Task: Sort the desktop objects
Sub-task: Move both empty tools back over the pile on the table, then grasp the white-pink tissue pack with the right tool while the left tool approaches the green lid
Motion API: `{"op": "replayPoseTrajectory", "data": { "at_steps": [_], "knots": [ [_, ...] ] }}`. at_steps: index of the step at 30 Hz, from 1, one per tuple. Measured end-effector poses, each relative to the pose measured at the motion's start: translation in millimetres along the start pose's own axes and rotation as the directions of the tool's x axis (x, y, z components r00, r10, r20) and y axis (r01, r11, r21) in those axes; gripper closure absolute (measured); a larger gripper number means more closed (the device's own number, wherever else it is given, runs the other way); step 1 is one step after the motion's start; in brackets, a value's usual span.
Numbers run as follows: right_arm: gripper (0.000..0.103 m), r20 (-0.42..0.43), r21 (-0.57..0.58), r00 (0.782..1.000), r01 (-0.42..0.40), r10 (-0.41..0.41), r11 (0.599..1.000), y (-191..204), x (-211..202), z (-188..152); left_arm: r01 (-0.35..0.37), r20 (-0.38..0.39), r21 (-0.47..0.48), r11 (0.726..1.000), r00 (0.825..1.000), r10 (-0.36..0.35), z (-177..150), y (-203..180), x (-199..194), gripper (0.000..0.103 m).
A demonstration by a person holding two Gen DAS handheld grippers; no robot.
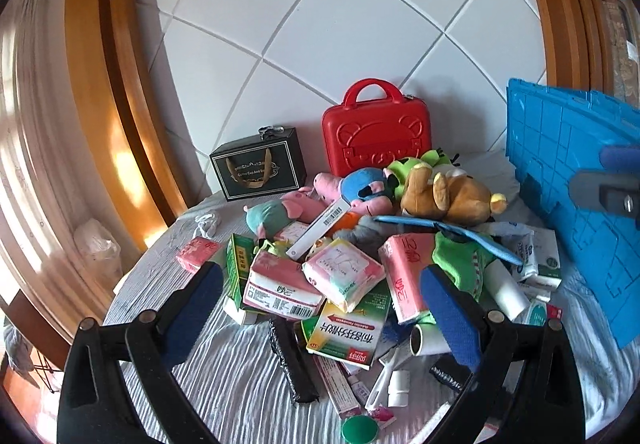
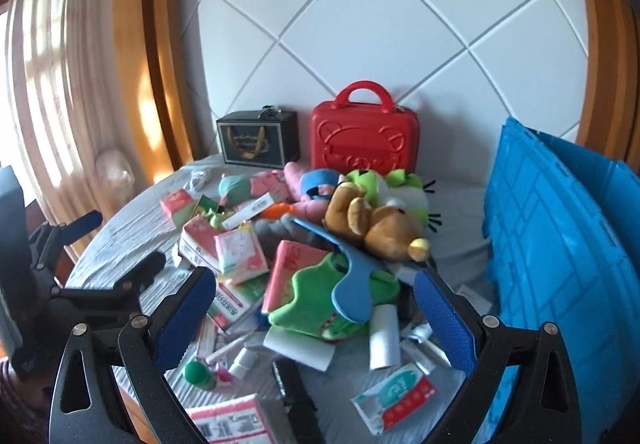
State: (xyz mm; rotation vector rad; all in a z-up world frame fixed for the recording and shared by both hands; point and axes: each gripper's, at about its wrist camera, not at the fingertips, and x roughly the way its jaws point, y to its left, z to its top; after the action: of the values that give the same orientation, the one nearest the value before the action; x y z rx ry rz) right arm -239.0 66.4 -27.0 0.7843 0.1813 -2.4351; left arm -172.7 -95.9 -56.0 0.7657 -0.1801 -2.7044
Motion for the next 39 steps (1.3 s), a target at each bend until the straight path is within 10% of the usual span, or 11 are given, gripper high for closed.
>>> {"op": "replayPoseTrajectory", "data": {
  "at_steps": [13,24,31,39],
  "knots": [
    [0.002,-0.135,-0.052,0.987,-0.095,0.088,0.994,-20,49,-24,0.113,-0.14,0.04,0.993,0.985,-0.106,-78,-27,17,0.003],
    [0.022,-0.521,-0.001,0.826,-0.253,0.215,0.968,9,107,-139,0.101,-0.159,0.06,0.993,0.983,-0.091,-101,17,28,0.003],
    [0.009,-0.563,0.262,0.801,-0.064,0.206,0.963,20,91,-176,0.165,-0.094,0.097,0.981,0.983,-0.156,-92,60,45,0.003],
    [0.006,-0.561,0.559,0.817,0.255,0.134,0.789,48,99,-207,0.367,-0.155,0.246,0.897,0.928,-0.338,-110,79,64,0.003]
  ]
}}
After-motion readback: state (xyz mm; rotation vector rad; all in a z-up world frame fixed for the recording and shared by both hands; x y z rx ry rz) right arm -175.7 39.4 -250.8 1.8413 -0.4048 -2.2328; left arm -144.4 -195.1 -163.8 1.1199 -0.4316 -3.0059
